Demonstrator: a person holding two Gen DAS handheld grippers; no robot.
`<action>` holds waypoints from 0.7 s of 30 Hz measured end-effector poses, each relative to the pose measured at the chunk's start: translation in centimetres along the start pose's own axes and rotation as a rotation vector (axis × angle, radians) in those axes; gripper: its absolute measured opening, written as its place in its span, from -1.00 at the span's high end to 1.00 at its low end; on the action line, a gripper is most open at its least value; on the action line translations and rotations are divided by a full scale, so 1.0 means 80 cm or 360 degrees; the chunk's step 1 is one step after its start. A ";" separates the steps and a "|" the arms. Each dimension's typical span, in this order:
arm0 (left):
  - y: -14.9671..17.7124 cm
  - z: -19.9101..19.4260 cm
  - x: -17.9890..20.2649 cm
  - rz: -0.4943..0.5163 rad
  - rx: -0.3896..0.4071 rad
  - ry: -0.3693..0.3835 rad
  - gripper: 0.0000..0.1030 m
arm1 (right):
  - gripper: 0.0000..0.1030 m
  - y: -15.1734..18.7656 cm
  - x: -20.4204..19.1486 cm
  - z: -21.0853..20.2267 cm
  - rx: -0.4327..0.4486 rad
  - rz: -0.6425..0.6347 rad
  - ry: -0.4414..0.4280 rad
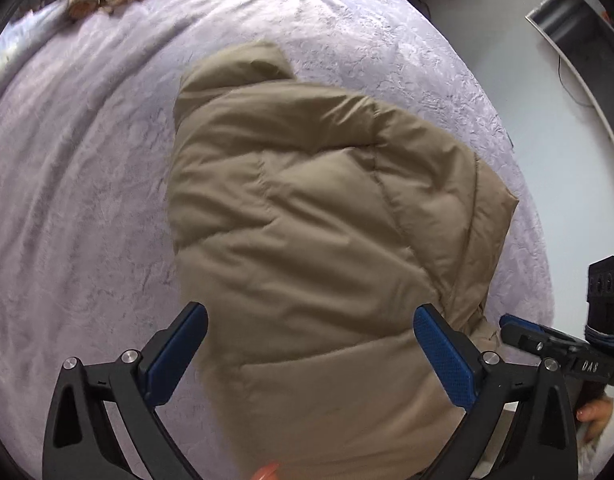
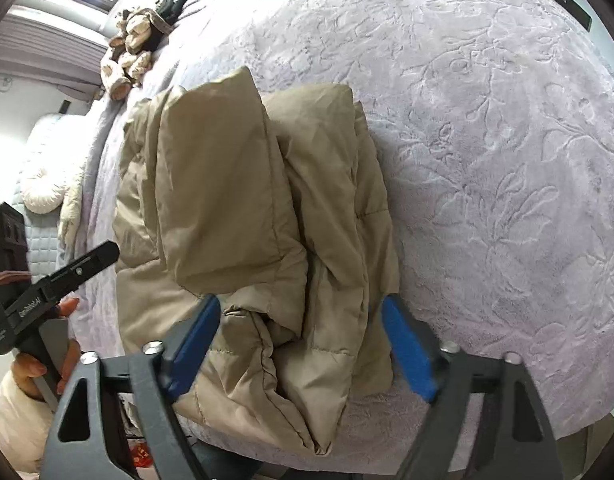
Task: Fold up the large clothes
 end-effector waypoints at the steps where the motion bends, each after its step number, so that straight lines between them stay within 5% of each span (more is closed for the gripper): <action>1: 0.001 0.001 -0.009 -0.0040 -0.0019 0.0054 -1.00 | -0.72 0.000 -0.002 0.001 0.0009 0.0007 -0.0021; 2: 0.001 0.002 -0.017 -0.0081 -0.0029 0.0088 -1.00 | -1.00 -0.002 0.000 0.000 0.0011 0.0018 -0.0050; 10: 0.006 0.029 -0.098 -0.0574 -0.0145 0.0586 -1.00 | -0.99 -0.017 0.014 0.028 -0.0093 0.0052 -0.0181; 18: 0.017 0.069 -0.085 -0.0531 -0.0255 0.0803 -1.00 | -0.99 -0.038 0.031 0.082 -0.0230 -0.0060 -0.0173; 21: 0.022 0.080 -0.083 -0.0548 -0.0265 0.0850 -1.00 | -1.00 -0.043 0.029 0.102 -0.0286 -0.0082 -0.0286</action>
Point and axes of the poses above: each gripper's, at about its wrist camera, not at the fingertips, and z roughly the way its jaws point, x to its right, y to its underside, the point moved 6 cm from there along z, roughly the way its jaws point, and after that the axes turned 9 degrees about x, right-handed, at the moved point
